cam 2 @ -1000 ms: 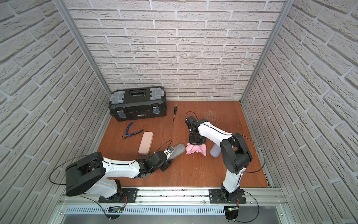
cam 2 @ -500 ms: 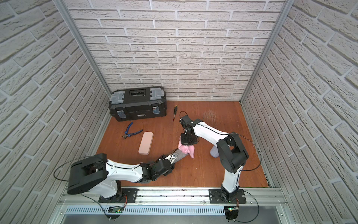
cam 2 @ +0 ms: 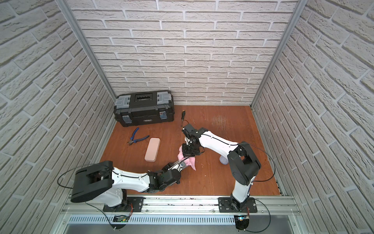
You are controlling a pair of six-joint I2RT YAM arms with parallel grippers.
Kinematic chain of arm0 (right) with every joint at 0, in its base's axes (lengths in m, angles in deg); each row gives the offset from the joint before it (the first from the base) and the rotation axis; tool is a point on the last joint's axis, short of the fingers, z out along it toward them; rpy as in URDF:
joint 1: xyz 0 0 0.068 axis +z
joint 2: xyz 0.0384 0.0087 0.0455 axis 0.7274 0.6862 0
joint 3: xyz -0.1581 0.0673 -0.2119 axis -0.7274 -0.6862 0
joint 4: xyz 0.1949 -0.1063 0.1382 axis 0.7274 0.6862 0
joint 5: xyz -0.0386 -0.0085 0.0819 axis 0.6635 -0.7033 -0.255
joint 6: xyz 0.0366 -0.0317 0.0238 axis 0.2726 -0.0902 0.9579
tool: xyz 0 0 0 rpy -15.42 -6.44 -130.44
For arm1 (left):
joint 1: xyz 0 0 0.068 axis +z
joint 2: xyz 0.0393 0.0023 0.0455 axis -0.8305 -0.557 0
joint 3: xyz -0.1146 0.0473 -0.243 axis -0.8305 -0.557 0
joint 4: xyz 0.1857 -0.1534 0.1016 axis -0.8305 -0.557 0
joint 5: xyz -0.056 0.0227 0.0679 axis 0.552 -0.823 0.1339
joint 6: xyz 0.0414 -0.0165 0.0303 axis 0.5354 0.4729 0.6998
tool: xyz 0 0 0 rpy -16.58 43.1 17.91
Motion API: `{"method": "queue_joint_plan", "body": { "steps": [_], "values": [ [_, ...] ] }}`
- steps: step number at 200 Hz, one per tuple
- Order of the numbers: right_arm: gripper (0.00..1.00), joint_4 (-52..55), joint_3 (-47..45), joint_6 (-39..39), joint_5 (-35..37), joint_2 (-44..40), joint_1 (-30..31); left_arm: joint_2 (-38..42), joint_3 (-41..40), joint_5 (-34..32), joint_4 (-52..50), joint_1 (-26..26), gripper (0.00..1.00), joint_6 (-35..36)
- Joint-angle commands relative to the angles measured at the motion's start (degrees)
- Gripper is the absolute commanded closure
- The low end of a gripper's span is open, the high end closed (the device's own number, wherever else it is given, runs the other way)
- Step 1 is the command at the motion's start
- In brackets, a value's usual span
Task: Wipe the eyeglass case
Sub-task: Wipe the dirt from the eyeglass case.
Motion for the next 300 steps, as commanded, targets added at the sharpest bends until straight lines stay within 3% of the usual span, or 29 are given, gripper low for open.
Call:
{"method": "queue_joint_plan", "body": {
  "steps": [1, 15, 41, 54, 70, 94, 117, 128, 160, 172, 190, 205, 223, 254, 279, 300],
  "values": [
    [0.98, -3.31, -2.27, 0.94, -3.24, 2.23, -4.70, 0.65, -0.01, -2.22, -0.88, -0.16, 0.73, -0.44],
    [0.98, 1.41, -2.23, -3.96, 4.27, 3.09, -8.76, 0.73, -0.02, -2.26, -1.11, -0.25, 0.73, -0.26],
    [0.98, 12.60, 3.93, -12.13, 30.52, 1.25, -10.76, 1.49, -0.93, -3.00, -0.79, -0.25, 0.73, -1.07],
    [0.98, 15.58, 6.80, -13.65, 34.75, -0.93, -10.28, 1.94, -1.31, -3.36, -0.78, -0.22, 0.73, -1.65],
    [0.98, 16.55, 9.06, -13.47, 30.40, -2.83, -8.38, 2.50, -1.49, -3.60, -0.99, -0.34, 0.74, -2.22],
    [0.98, 13.29, 9.13, -8.23, 15.58, -2.23, -2.44, 3.00, -1.56, -3.87, -1.45, -0.42, 0.74, -2.62],
    [0.98, 2.11, 5.94, -0.32, -0.64, -0.23, 2.05, 2.76, -1.77, -4.41, -1.57, -0.73, 0.74, -3.66],
    [0.98, -3.65, 2.65, 2.60, -4.79, 0.28, 1.65, 2.60, -1.86, -4.62, -1.43, -0.86, 0.74, -4.01],
    [0.98, -2.84, -3.67, -2.30, -2.83, 3.60, -6.68, 1.99, -1.42, -5.39, -1.55, -1.56, 0.74, -3.77],
    [0.98, 3.61, -1.50, -6.92, 5.48, 4.29, -9.92, 1.72, -1.51, -5.84, -1.27, -1.80, 0.75, -3.77],
    [0.98, 12.07, 5.11, -12.36, 24.64, 3.30, -10.51, 1.14, -1.19, -6.58, -1.30, -2.39, 0.75, -3.94],
    [0.98, 15.42, 10.36, -14.45, 29.21, 1.80, -9.46, 0.30, -0.44, -7.84, -1.86, -3.45, 0.75, -3.57],
    [0.98, 18.24, 17.01, -15.84, 25.62, 2.91, -5.65, -1.71, 1.38, -10.87, -3.89, -5.20, 0.75, -2.92],
    [0.98, 21.70, 28.29, -15.64, 18.97, 13.22, 5.35, -7.70, 6.98, -18.85, -12.13, -8.18, 0.75, -4.24],
    [0.98, 12.70, 25.87, -10.84, 0.57, 13.73, 7.63, -11.61, 11.50, -23.63, -20.87, -9.59, 0.75, -9.13],
    [0.98, 9.63, 19.41, -10.46, -4.61, 11.91, 5.79, -12.19, 12.15, -24.32, -23.01, -9.65, 0.75, -12.02]
  ]
}}
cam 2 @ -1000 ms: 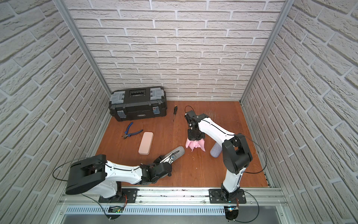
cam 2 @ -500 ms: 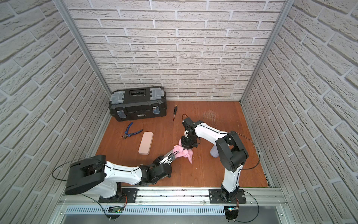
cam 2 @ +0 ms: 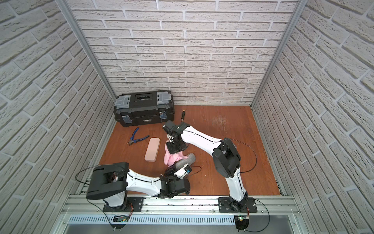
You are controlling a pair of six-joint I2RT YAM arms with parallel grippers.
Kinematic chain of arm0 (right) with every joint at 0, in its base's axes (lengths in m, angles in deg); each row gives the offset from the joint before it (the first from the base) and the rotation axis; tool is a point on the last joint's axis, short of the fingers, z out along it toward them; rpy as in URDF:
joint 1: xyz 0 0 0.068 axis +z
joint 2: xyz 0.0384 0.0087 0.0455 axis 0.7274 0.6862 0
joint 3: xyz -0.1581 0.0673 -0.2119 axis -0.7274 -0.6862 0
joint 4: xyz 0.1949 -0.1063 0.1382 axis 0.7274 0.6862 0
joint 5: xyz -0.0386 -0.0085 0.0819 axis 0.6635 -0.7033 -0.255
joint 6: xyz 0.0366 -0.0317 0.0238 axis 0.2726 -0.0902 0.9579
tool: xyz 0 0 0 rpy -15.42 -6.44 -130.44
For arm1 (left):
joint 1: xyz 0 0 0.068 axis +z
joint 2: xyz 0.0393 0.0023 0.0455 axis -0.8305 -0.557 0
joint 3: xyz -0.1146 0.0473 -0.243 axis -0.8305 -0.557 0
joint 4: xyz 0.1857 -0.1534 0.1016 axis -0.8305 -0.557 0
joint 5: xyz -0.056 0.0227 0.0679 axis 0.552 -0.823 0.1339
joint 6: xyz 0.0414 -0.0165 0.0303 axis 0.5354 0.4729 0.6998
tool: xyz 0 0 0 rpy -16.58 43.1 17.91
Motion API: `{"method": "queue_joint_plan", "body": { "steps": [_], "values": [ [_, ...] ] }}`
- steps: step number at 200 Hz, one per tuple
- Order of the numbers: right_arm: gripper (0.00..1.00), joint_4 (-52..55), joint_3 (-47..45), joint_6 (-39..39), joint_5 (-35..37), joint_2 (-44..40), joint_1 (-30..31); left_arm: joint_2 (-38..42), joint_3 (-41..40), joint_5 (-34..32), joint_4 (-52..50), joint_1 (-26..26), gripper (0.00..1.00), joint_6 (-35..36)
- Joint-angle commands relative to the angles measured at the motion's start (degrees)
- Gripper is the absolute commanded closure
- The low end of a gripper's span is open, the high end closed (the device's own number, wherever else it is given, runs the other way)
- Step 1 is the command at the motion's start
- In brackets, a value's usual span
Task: Wipe the eyeglass case
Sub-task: Wipe the dirt from the eyeglass case.
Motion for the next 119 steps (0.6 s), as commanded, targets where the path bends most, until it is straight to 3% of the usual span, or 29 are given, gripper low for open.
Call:
{"method": "queue_joint_plan", "body": {
  "steps": [1, 29, 57, 66, 99, 119],
  "values": [
    [0.98, -2.59, -5.88, 1.94, -11.04, -2.49, -4.06, -0.88, 0.83, -4.61, -7.80, -0.25, 0.75, -4.71],
    [0.98, -5.81, -17.59, 0.98, -10.44, -4.59, -13.79, 0.53, -0.53, -4.29, -7.00, -0.08, 0.77, -6.29],
    [0.98, 2.34, -13.52, -3.78, 12.10, -1.70, -19.27, 1.55, -1.33, -3.41, -7.17, -0.08, 0.78, -6.20],
    [0.98, 3.24, -10.98, -4.02, 15.73, -2.52, -19.04, 1.87, -1.47, -3.10, -7.19, -0.08, 0.78, -5.66],
    [0.98, 6.76, -0.32, -4.58, 16.09, -5.42, -12.65, 3.56, -2.43, -0.20, -5.46, 0.61, 0.78, -3.80],
    [0.98, 5.17, -0.23, -2.84, 4.43, -4.12, -7.99, 6.33, -4.50, 3.95, -1.35, 1.90, 0.78, -2.65]
  ]
}}
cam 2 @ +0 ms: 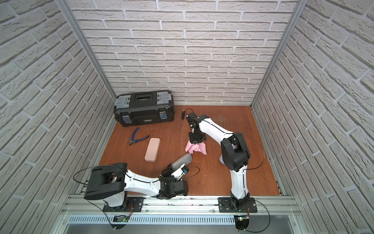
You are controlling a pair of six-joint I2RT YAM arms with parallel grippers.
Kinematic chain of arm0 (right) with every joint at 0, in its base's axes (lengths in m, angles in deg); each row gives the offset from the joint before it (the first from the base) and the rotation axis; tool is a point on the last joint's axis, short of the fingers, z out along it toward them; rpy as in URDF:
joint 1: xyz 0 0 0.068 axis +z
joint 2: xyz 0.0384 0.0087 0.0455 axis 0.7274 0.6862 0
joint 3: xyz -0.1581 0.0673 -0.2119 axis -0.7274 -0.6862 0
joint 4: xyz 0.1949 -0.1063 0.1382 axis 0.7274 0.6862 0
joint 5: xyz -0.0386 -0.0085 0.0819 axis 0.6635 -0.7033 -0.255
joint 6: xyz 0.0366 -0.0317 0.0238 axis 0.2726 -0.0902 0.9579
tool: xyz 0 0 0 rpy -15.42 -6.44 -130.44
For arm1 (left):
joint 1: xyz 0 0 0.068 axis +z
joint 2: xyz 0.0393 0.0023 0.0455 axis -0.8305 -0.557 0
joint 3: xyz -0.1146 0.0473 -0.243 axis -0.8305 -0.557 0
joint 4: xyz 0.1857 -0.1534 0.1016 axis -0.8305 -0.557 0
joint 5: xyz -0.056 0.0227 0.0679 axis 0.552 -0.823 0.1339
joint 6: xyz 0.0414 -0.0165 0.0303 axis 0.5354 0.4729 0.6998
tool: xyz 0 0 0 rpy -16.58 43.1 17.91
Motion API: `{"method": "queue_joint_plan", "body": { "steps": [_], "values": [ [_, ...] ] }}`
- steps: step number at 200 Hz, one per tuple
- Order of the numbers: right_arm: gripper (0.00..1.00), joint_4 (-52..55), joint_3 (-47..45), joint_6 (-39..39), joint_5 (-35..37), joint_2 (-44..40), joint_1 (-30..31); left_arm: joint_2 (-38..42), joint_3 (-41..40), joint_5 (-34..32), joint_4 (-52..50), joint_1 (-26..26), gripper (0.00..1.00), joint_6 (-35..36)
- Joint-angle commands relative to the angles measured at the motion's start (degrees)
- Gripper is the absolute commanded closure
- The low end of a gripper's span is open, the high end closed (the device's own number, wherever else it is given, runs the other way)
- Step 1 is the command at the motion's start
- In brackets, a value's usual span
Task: Wipe the eyeglass case
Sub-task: Wipe the dirt from the eyeglass case.
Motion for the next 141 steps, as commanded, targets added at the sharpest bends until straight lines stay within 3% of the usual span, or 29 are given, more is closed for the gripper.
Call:
{"method": "queue_joint_plan", "body": {
  "steps": [1, 21, 37, 55, 74, 83, 117, 141],
  "values": [
    [0.98, 1.89, 0.77, 0.31, -8.67, -1.98, 7.10, 3.62, -2.38, 3.84, 3.22, 1.57, 0.78, 1.24],
    [0.98, -6.62, -6.32, 5.27, -23.41, -2.82, 8.60, 5.77, -3.89, 8.03, 5.60, 3.44, 0.79, 1.28],
    [0.98, -10.85, -12.87, 6.26, -26.34, -3.58, 6.64, 6.21, -4.40, 10.26, 6.05, 4.84, 0.79, 0.77],
    [0.98, -8.06, -15.94, 3.59, -20.87, -1.81, 0.25, 6.54, -4.73, 13.52, 6.06, 6.51, 0.79, -0.13],
    [0.98, -2.21, -11.94, -0.94, -2.23, -1.21, -3.07, 7.53, -6.21, 18.32, 7.95, 8.54, 0.79, 0.14],
    [0.98, -0.02, -8.71, -2.69, 3.07, 0.88, -2.95, 8.24, -6.76, 20.09, 8.28, 9.42, 0.79, 0.53],
    [0.98, 3.19, -1.29, -5.75, 3.30, 5.87, -0.24, 9.48, -7.68, 25.19, 8.83, 12.24, 0.79, 0.07],
    [0.98, 2.04, -6.60, -4.85, 4.22, 3.67, 2.06, 10.87, -8.62, 31.68, 9.46, 16.03, 0.79, -2.28]
  ]
}}
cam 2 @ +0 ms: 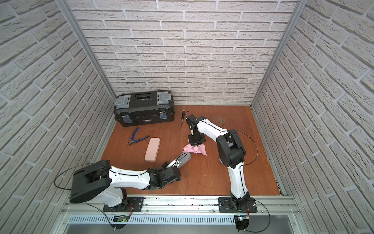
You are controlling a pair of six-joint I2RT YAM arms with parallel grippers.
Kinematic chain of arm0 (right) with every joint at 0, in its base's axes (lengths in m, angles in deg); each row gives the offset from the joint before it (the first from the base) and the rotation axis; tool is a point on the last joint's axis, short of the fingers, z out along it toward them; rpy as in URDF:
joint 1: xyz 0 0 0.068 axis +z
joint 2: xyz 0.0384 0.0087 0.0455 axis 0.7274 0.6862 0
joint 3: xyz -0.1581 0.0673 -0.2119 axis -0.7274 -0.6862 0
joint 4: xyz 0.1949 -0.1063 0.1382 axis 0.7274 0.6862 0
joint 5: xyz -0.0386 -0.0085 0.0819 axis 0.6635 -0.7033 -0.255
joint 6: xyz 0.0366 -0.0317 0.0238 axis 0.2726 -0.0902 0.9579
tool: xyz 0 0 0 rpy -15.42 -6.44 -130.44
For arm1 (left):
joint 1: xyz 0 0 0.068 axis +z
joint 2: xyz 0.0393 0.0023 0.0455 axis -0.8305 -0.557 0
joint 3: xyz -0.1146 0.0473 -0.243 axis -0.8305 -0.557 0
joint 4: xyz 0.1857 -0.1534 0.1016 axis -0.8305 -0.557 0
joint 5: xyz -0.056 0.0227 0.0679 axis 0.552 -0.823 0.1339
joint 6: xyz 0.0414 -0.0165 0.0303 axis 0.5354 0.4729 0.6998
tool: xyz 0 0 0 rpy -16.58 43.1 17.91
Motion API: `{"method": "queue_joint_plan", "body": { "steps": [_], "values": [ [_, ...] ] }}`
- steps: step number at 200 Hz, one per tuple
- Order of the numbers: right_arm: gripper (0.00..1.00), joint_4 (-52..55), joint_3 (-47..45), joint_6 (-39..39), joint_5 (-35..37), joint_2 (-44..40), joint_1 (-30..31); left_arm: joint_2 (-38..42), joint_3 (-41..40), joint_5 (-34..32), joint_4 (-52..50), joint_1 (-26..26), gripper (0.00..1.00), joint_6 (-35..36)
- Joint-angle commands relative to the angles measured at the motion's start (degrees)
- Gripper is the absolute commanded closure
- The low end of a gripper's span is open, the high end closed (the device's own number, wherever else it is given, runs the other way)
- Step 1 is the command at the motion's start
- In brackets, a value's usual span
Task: Wipe the eyeglass case
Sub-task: Wipe the dirt from the eyeglass case.
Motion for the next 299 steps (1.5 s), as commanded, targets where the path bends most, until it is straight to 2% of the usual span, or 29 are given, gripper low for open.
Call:
{"method": "queue_joint_plan", "body": {
  "steps": [1, 38, 60, 91, 115, 179, 207, 221, 237, 248, 263, 270, 288, 299],
  "values": [
    [0.98, 3.15, -3.94, -1.29, 3.63, -2.35, 3.77, 1.30, -2.14, 8.71, -0.82, 3.43, 0.79, -2.06],
    [0.98, -1.65, -15.20, 5.34, 1.74, -12.05, 3.84, 3.25, -1.61, 13.60, -0.62, 5.31, 0.79, -4.45],
    [0.98, -8.82, -19.06, 10.06, -7.16, -12.68, 4.99, 1.99, -0.47, 16.56, 0.97, 5.32, 0.79, -3.02],
    [0.98, -16.91, -18.47, 18.20, -15.73, -12.00, 10.32, -1.32, 4.03, 21.83, -2.07, 6.17, 0.80, -1.90],
    [0.98, -21.32, -20.42, 23.39, -21.83, -14.55, 12.96, -0.46, 5.05, 24.80, -2.05, 7.21, 0.82, -3.20],
    [0.98, -27.09, -21.51, 26.04, -37.53, -16.70, 15.31, 4.24, 4.26, 31.93, -0.45, 13.32, 0.84, -4.40],
    [0.98, -27.85, -24.32, 25.27, -41.38, -21.62, 10.61, 4.87, 3.90, 36.24, -1.45, 15.42, 0.84, -6.46],
    [0.98, -25.08, -25.95, 22.50, -41.00, -24.54, 5.53, 5.50, 2.77, 39.78, -0.25, 17.14, 0.85, -9.27],
    [0.98, -19.57, -27.38, 17.99, -36.48, -26.17, -0.77, 6.30, 0.95, 45.21, 2.71, 19.51, 0.85, -13.45],
    [0.98, -14.31, -26.94, 14.71, -29.00, -25.87, -3.89, 6.63, 0.03, 48.65, 4.83, 21.18, 0.86, -16.62],
    [0.98, -6.79, -24.17, 11.18, -11.72, -24.05, -4.59, 6.57, -0.80, 53.18, 6.82, 23.80, 0.87, -22.40],
    [0.98, -5.58, -23.51, 10.95, -6.10, -23.30, -4.54, 6.36, -1.38, 55.89, 8.51, 25.07, 0.87, -25.21],
    [0.98, -6.64, -22.85, 11.67, 2.66, -22.09, -4.56, 6.02, -4.54, 60.68, 15.34, 28.25, 0.87, -31.57],
    [0.98, -7.72, -22.03, 12.02, 4.72, -20.93, -4.59, 5.36, -5.82, 62.48, 17.04, 29.94, 0.87, -33.39]
  ]
}}
